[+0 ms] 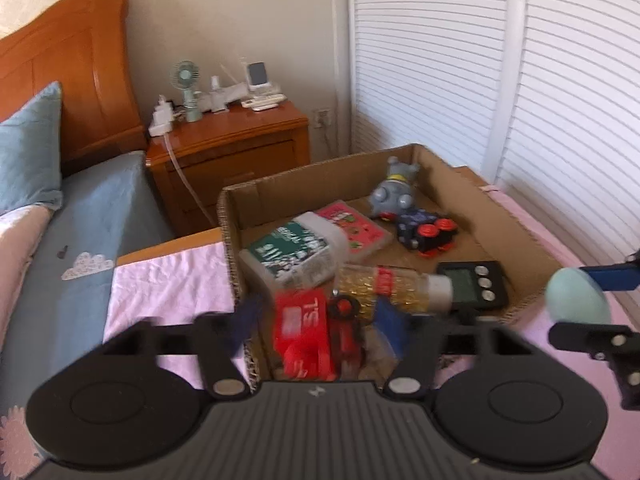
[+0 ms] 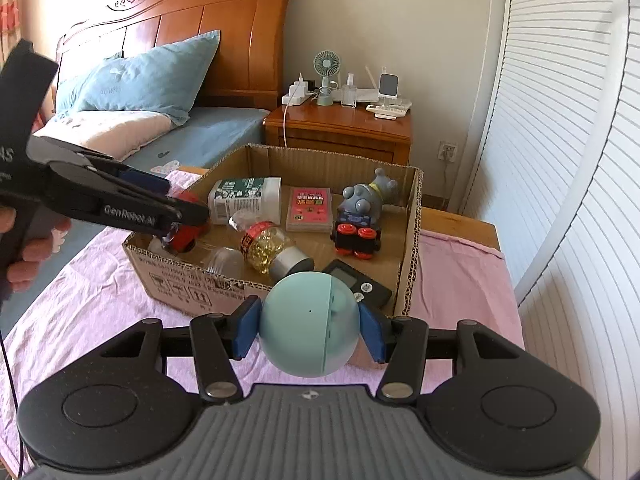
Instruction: Organize rigid objects
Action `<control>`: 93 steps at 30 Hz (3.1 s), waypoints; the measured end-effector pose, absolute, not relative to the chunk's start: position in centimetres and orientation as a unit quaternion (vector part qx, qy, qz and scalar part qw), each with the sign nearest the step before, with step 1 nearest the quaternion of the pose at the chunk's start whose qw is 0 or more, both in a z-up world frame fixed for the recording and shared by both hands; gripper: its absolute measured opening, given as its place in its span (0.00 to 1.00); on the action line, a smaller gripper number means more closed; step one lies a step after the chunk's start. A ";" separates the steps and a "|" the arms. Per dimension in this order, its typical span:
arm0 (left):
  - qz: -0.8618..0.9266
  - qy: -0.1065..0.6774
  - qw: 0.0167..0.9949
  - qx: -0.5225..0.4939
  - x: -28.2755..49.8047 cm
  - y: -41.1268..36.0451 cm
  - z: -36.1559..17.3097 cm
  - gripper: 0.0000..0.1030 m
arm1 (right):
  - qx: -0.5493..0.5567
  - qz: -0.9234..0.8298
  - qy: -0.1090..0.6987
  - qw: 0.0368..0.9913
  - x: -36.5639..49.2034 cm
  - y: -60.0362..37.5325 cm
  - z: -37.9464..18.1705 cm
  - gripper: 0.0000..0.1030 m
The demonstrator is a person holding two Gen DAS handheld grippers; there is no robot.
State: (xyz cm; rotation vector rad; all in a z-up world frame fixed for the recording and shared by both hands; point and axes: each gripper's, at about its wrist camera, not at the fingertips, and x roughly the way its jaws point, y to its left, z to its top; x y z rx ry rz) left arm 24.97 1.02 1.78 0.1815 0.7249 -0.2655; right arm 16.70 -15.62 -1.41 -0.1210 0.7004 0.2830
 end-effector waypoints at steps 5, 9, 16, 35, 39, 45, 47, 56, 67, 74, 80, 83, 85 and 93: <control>-0.117 0.326 0.935 0.078 22.7 1.7 2.4 0.96 | -0.062 0.143 0.343 0.926 17.8 -15.3 -1.3 0.56; -0.113 0.301 0.944 0.073 20.3 2.2 3.6 1.00 | -0.059 0.149 0.347 0.924 19.6 -14.9 -1.1 0.56; -0.096 0.282 0.951 0.080 17.3 1.9 4.2 0.99 | -0.047 0.156 0.366 0.916 24.7 -13.7 -0.9 0.56; -0.085 0.333 0.938 0.030 15.8 2.9 3.6 0.99 | -0.011 0.136 0.406 0.904 31.2 -10.7 -2.8 0.98; -0.080 0.330 0.940 0.027 15.2 2.5 4.3 0.99 | -0.015 0.128 0.402 0.907 28.8 -11.1 -1.1 1.00; -0.043 0.341 0.939 0.023 14.0 2.1 5.3 0.99 | -0.036 0.096 0.407 0.908 23.3 -12.2 0.7 1.00; -0.027 0.349 0.936 0.024 13.7 2.0 5.6 0.99 | -0.042 0.074 0.406 0.910 21.1 -12.7 1.1 1.00; 0.007 0.360 0.932 0.028 12.5 1.4 6.0 0.99 | -0.023 0.009 0.414 0.910 13.1 -14.5 1.7 1.00; 0.001 0.374 0.926 0.047 12.1 -0.3 5.6 0.99 | 0.011 0.001 0.417 0.909 10.5 -14.8 1.4 1.00; -0.001 0.371 0.928 0.043 11.9 -0.1 6.0 0.99 | 0.016 0.001 0.413 0.911 10.3 -15.1 1.6 1.00; 0.000 0.371 0.928 0.043 11.8 -0.1 6.0 0.99 | 0.017 0.001 0.410 0.912 10.1 -15.2 1.8 1.00; 0.001 0.371 0.928 0.043 11.8 -0.1 6.1 0.99 | 0.016 -0.001 0.409 0.912 10.0 -15.2 1.9 1.00; 0.001 0.370 0.928 0.043 11.8 -0.1 6.1 0.99 | 0.016 -0.002 0.408 0.913 9.9 -15.3 2.0 1.00; 0.001 0.370 0.928 0.042 11.7 -0.1 6.2 0.99 | 0.012 -0.005 0.407 0.913 10.0 -15.2 2.0 1.00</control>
